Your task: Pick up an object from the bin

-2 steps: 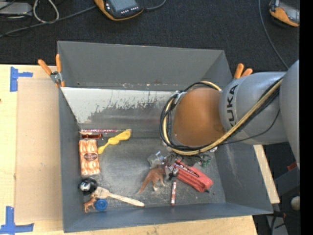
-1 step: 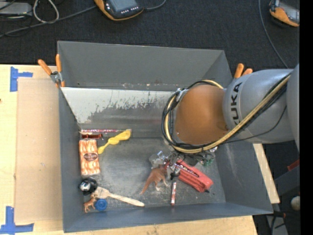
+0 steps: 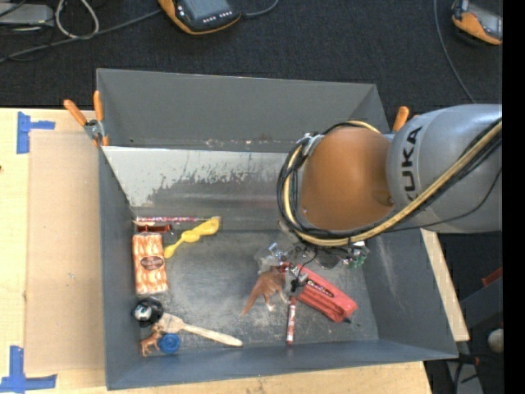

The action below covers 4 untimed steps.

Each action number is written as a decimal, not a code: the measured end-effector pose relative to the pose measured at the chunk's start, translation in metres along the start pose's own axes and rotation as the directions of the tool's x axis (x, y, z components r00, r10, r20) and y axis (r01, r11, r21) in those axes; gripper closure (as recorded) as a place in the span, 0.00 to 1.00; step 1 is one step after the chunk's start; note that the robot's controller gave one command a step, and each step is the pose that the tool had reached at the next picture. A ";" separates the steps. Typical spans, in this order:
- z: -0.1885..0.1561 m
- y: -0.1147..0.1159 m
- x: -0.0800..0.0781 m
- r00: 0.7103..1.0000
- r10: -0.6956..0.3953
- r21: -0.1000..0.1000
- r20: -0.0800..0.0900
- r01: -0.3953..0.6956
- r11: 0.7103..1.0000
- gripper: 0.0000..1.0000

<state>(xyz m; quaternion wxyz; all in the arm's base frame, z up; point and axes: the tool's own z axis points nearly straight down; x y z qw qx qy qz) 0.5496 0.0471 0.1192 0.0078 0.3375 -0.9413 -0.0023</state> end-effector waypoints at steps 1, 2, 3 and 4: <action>-0.019 0.000 0.000 1.000 0.002 0.001 0.001 -0.002 1.000 1.00; -0.043 0.002 0.001 1.000 0.003 -0.004 -0.004 -0.003 1.000 1.00; -0.069 0.001 0.000 1.000 0.004 0.000 0.002 -0.004 1.000 1.00; -0.095 0.002 0.001 1.000 0.006 -0.003 0.000 -0.006 1.000 1.00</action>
Offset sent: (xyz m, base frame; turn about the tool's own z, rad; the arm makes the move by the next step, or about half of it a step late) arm 0.0006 0.0003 0.0805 0.0011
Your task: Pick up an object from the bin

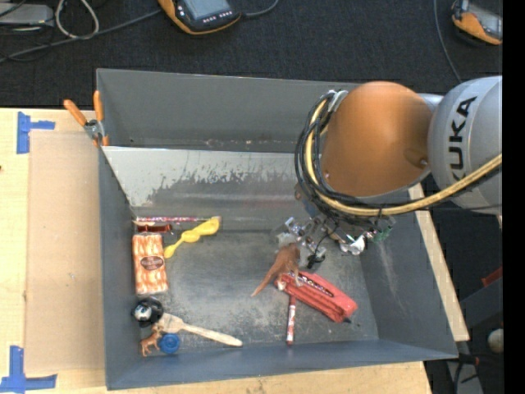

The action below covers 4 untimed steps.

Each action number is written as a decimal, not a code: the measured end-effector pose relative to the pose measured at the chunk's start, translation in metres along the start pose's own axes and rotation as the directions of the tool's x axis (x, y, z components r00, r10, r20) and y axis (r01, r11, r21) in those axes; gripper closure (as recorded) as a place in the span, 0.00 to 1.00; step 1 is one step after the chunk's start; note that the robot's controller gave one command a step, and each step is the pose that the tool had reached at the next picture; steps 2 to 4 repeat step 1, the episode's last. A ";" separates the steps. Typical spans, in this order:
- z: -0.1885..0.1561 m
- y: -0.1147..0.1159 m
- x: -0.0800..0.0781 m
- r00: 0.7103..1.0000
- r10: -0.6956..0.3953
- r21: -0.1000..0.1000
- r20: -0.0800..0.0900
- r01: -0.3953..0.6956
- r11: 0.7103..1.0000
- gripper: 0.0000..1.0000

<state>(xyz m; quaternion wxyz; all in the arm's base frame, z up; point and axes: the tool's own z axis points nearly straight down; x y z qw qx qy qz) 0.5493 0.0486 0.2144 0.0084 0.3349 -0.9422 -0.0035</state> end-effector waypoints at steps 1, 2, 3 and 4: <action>-0.017 0.000 -0.001 1.000 0.001 0.003 0.004 -0.001 1.000 1.00; -0.017 0.000 -0.001 1.000 0.001 0.003 0.004 -0.001 1.000 1.00; -0.017 0.000 -0.001 1.000 0.001 0.003 0.004 -0.001 1.000 1.00; -0.017 0.000 -0.001 1.000 0.001 0.003 0.004 -0.001 1.000 1.00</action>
Offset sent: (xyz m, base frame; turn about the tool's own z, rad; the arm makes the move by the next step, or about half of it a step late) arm 0.0009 0.0000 0.0277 0.0004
